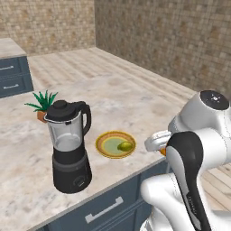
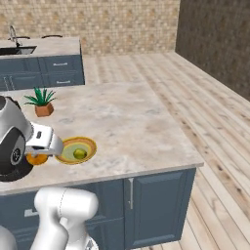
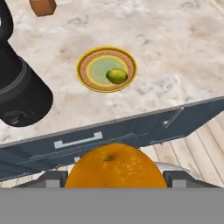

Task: Pick the pear and orange from the fridge and place them on the plate next to the blender to make a fruit smoothie.

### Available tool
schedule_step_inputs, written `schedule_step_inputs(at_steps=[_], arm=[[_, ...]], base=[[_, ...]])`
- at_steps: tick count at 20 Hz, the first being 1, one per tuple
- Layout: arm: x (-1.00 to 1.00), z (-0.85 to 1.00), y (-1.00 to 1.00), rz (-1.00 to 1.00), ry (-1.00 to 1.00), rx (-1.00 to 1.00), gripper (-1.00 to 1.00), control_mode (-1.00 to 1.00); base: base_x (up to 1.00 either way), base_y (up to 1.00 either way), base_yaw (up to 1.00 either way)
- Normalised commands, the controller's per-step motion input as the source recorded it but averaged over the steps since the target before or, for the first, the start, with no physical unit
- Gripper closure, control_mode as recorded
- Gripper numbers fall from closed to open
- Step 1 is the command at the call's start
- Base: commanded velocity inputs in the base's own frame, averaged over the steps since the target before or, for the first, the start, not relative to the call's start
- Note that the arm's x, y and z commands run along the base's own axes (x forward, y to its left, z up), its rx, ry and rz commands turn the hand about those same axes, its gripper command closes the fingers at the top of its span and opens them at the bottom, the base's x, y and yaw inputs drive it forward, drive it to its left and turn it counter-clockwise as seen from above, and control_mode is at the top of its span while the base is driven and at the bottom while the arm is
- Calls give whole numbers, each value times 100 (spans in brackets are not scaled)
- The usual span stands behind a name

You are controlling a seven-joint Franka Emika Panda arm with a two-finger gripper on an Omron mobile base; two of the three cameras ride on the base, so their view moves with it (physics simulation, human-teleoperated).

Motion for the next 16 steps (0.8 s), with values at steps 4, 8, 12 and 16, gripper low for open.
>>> schedule_step_inputs(at_steps=[4,8,12,16], arm=[[100,-43,54,5,35,-9,100,-100],[100,-51,24,12,29,-7,100,-100],[93,-58,0,25,-1,0,100,-100],[81,-46,0,26,-9,0,100,-100]], base=[[0,0,0],[0,0,0],[0,0,0],[0,0,0]])
